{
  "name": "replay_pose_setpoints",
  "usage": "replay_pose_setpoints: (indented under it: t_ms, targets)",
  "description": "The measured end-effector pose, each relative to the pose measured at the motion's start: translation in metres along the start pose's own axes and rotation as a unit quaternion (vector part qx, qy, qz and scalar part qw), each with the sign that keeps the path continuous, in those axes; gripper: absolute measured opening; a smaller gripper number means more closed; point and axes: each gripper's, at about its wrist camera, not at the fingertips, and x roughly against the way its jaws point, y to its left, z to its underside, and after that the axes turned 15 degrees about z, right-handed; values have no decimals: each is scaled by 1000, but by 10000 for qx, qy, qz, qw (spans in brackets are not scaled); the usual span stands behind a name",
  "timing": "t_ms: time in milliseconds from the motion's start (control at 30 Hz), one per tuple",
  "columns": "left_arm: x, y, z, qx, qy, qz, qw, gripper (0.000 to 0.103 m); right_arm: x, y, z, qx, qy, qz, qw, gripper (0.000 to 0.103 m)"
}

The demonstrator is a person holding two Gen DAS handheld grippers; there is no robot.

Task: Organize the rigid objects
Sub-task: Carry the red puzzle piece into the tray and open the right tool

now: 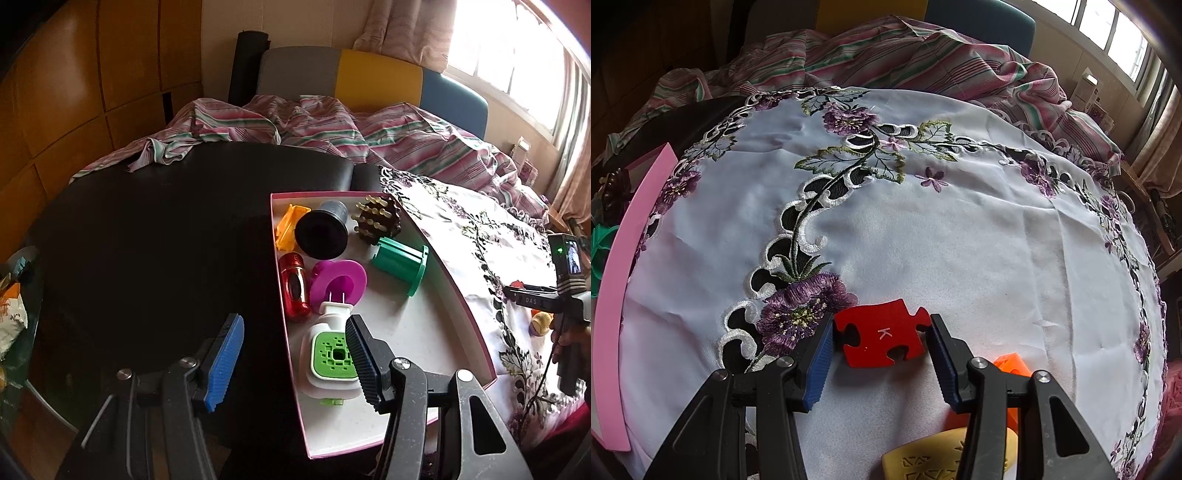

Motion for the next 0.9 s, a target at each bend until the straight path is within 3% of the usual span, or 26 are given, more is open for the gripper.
replay_pose_setpoints:
  t_ms: [100,300,433,700,900]
  targets:
    - [3,2,0,-7,-27,-8,10000,59,5,-1,-4,-77,5,40,10000,49]
    - [6,10,2,84,-39,-24,10000,58,43,5,-13,-185,-416,-201,9988,49]
    - [8,13,3,141,-61,-42,9999,58,79,23,-19,-130,-759,-665,9948,49]
    - [11,17,3,201,-107,-37,9997,58,153,107,-16,662,-1362,-1746,9729,49]
    - [13,23,3,254,-125,-51,9996,58,177,158,-10,1260,-1418,-2222,9564,49]
